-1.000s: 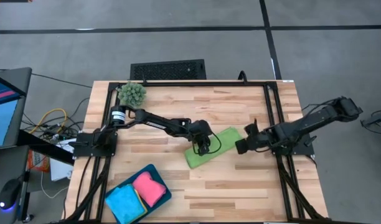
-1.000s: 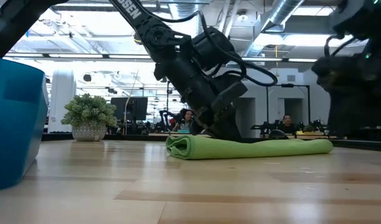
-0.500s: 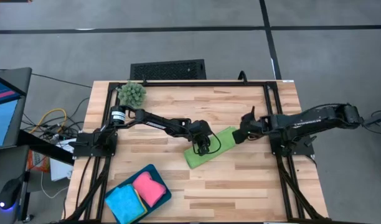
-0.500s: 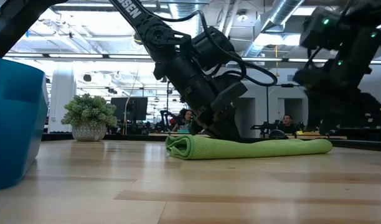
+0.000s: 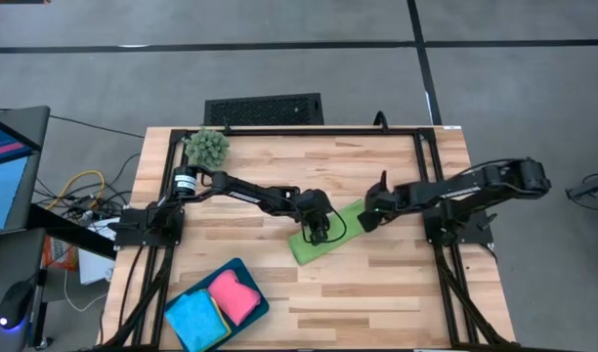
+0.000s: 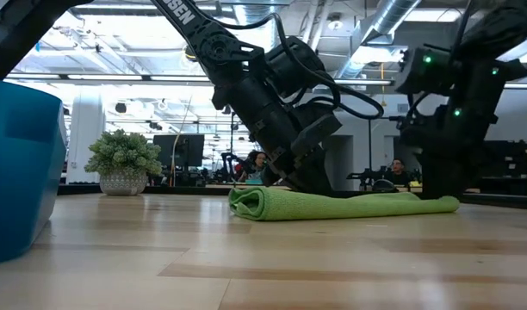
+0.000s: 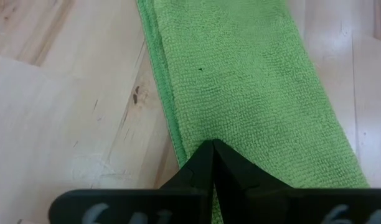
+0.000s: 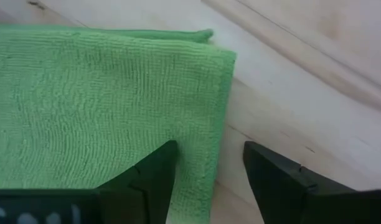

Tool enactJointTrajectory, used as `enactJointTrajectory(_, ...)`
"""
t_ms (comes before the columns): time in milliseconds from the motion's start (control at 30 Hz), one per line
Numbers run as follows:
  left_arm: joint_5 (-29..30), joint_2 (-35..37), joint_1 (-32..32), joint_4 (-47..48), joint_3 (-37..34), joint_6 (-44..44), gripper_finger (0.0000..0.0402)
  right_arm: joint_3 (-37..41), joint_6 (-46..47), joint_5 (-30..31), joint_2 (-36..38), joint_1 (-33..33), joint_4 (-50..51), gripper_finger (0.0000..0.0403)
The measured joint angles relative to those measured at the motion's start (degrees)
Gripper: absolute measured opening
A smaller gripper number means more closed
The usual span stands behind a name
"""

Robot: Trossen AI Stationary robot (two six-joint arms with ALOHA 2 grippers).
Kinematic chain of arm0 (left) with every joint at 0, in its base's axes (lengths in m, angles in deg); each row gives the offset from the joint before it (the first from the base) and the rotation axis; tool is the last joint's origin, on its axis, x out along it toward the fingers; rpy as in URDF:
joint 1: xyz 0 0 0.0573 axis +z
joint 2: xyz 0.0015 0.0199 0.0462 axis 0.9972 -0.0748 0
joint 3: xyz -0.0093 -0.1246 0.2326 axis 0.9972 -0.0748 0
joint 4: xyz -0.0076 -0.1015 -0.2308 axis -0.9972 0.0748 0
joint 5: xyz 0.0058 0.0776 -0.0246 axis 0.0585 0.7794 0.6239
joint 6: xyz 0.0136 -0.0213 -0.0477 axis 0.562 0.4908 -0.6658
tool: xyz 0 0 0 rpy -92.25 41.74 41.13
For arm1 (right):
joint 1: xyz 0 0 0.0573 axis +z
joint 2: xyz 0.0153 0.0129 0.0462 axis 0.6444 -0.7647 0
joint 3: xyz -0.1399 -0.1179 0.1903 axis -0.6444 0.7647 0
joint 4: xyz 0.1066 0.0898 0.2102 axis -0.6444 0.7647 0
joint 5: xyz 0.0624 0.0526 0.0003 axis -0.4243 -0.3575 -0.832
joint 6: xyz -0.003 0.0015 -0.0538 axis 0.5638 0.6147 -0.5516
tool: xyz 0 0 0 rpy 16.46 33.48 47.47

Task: Fold microfiber towels
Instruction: Fold the green microfiber towel

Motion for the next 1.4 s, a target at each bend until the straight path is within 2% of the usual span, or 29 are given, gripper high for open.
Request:
enactJointTrajectory(133,0.1,0.0,0.0,0.0,0.0,0.1,0.0000,-0.6,0.3,0.0,-3.6,0.0,-0.5,0.0213)
enactJointTrajectory(233,0.2,0.0,0.0,0.0,0.0,0.2,0.0000,-2.5,0.4,0.2,-5.1,0.8,1.7,0.0195)
enactJointTrajectory(567,0.6,0.0,0.0,0.0,-0.1,0.2,0.0000,-5.9,-4.8,-4.3,-7.5,0.7,-0.1,0.0018)
enactJointTrajectory(833,0.8,0.0,0.0,-0.3,-0.1,0.1,0.0000,-11.2,-4.1,-3.8,-4.3,1.1,5.8,0.0013)
enactJointTrajectory(1233,1.0,-0.1,0.2,-0.6,0.2,-0.2,0.0000,-18.4,0.8,-4.7,-4.2,8.5,2.4,0.0013)
enactJointTrajectory(1400,0.5,0.5,0.7,4.1,2.0,-0.9,0.0000,-19.3,3.0,-3.6,-4.2,10.2,1.7,0.0015)
